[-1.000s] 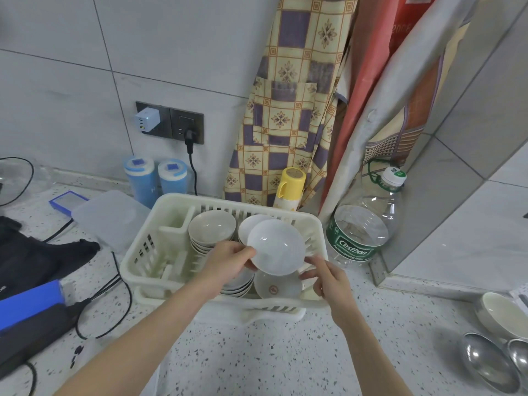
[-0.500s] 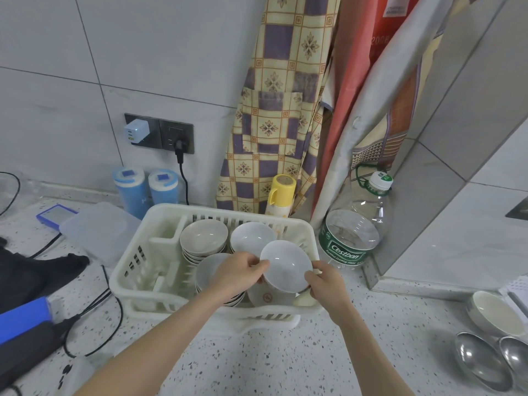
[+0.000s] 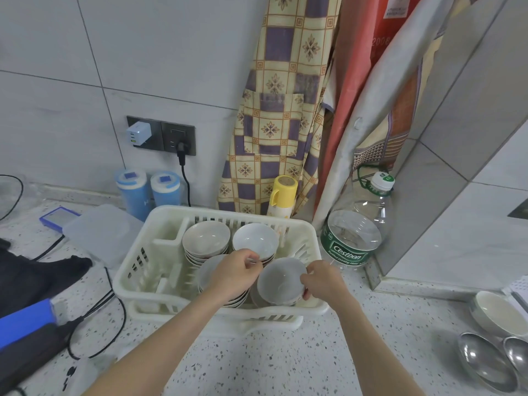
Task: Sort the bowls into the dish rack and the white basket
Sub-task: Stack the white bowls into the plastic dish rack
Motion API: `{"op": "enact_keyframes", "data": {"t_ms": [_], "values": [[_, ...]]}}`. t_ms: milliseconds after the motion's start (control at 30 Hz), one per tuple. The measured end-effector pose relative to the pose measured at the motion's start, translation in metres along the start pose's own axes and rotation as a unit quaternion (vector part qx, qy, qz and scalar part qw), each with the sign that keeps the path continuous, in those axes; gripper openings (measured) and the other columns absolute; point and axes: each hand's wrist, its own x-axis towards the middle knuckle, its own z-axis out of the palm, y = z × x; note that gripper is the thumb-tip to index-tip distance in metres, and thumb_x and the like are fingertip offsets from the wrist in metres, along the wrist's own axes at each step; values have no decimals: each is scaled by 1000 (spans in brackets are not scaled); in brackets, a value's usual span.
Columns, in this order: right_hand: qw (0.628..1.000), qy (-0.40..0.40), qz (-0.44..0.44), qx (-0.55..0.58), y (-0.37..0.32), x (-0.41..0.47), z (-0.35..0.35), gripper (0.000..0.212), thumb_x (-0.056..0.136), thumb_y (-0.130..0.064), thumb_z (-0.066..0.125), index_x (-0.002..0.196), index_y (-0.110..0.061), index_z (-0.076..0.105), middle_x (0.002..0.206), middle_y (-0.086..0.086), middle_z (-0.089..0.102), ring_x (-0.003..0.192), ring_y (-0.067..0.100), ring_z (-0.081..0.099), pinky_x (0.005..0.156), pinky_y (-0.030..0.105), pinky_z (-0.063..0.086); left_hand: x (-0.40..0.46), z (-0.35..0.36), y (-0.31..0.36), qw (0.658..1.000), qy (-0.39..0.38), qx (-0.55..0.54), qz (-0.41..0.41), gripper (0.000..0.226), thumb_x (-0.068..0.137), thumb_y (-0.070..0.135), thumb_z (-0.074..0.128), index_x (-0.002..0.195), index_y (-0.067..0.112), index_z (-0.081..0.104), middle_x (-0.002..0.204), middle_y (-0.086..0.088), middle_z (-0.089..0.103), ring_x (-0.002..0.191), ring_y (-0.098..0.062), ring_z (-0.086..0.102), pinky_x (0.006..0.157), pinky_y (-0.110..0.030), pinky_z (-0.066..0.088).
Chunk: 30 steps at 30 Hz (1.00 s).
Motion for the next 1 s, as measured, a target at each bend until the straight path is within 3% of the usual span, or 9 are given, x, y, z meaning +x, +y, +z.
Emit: {"op": "enact_keyframes", "data": {"t_ms": [67,133,233,333,400,567,700,867,1000], "values": [[1000,-13,6,-28,-5,0,2,20,69,-6,45,67,-4,65,50,2,68,50,13,52,59,25,49,-2,-3,2,999,-25,-38,-14,18,88,36,60,100,26,70,83,11,75,87,-4,66,80,-26,51],[999,-20,13,-39,-8,2,4,19,69,-4,44,57,-6,59,45,0,65,44,9,50,55,23,48,-5,-7,7,994,-55,-86,-26,16,88,36,60,91,26,72,75,9,76,79,0,65,71,-22,45],[999,-37,16,-25,-9,3,8,11,74,-2,45,70,-3,55,60,13,69,40,11,50,50,23,40,-13,-13,13,988,-70,-130,-46,16,90,35,60,89,25,72,73,8,76,54,9,56,59,-20,39],[998,-57,14,-30,-7,3,12,19,76,0,43,90,2,57,70,18,66,57,21,58,55,26,37,-22,-22,17,980,-83,-169,-70,13,91,32,61,92,26,73,73,6,76,37,3,43,43,-13,32],[997,-62,19,-35,-5,6,14,30,77,-1,42,102,4,58,79,20,70,67,25,60,63,29,41,-26,-27,18,973,-88,-197,-76,13,90,31,61,94,27,73,76,4,76,38,-3,35,38,-14,26],[992,-71,6,-106,-2,8,17,25,90,-12,47,114,-7,56,97,14,73,91,26,69,80,32,52,-31,-30,18,965,-87,-233,-83,15,91,29,63,101,22,73,75,2,74,40,-8,29,38,-19,20],[984,-39,-5,-173,-2,9,25,24,95,-18,51,116,-9,59,111,10,67,100,25,66,76,29,49,-34,-27,21,957,-94,-258,-94,17,92,28,65,104,18,71,76,-2,73,42,-10,29,37,-17,20],[985,17,-6,-173,1,8,25,25,96,-23,54,117,-10,54,110,8,64,94,24,63,67,29,43,-33,-19,26,959,-96,-242,-109,16,93,29,62,103,19,70,75,0,74,41,-9,32,36,-15,22],[996,41,-20,-74,18,4,8,28,92,-25,56,118,-14,60,100,7,70,80,18,64,61,25,45,-31,-7,30,962,-89,-227,-122,17,93,31,61,103,20,70,73,2,75,42,-8,33,36,-16,24]]}}
